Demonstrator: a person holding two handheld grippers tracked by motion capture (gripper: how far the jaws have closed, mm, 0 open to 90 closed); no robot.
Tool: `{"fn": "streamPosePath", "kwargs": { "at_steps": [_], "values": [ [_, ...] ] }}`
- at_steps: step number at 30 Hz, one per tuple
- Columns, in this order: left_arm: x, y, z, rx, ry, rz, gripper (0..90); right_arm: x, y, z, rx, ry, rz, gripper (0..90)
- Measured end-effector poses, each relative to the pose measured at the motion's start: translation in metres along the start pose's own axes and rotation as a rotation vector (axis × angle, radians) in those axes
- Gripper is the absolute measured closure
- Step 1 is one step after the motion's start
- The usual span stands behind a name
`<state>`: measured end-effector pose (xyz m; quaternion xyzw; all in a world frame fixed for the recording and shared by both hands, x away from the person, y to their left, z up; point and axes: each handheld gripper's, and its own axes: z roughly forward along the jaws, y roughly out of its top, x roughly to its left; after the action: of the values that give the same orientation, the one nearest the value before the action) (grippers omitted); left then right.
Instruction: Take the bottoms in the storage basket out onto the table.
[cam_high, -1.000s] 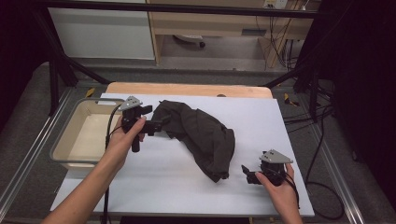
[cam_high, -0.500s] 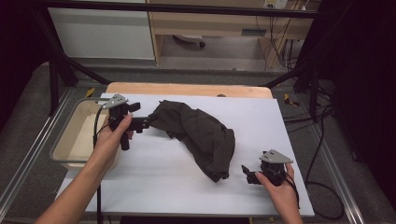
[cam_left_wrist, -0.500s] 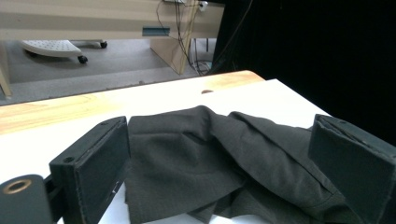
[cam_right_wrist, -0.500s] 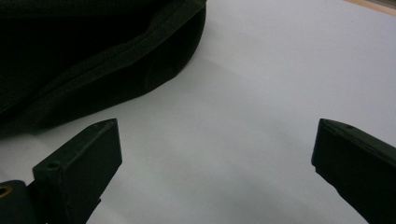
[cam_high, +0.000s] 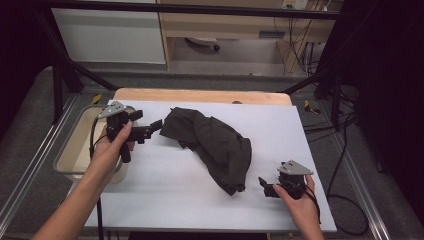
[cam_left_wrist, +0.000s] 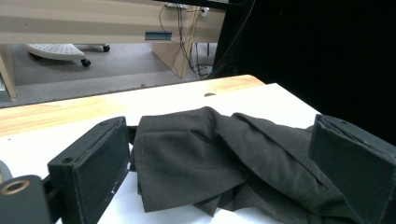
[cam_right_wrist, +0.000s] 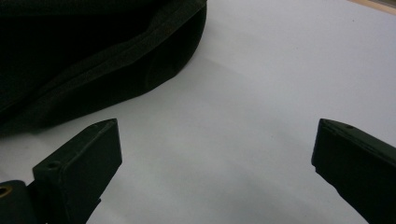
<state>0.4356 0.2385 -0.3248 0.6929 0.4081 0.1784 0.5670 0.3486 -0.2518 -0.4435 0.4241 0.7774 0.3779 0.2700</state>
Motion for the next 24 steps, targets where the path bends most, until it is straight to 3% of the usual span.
{"fn": "streamPosePath", "kwargs": {
  "at_steps": [14, 24],
  "values": [
    [0.005, -0.005, -0.011, -0.003, 0.000, -0.018, 4.6, 0.001, 0.000, 0.000, -0.001, -0.002, -0.003, 2.4],
    [0.000, -0.006, -0.023, -0.009, -0.005, -0.006, 4.5, 0.001, 0.000, 0.000, 0.000, -0.002, -0.005, 2.3]
  ]
}}
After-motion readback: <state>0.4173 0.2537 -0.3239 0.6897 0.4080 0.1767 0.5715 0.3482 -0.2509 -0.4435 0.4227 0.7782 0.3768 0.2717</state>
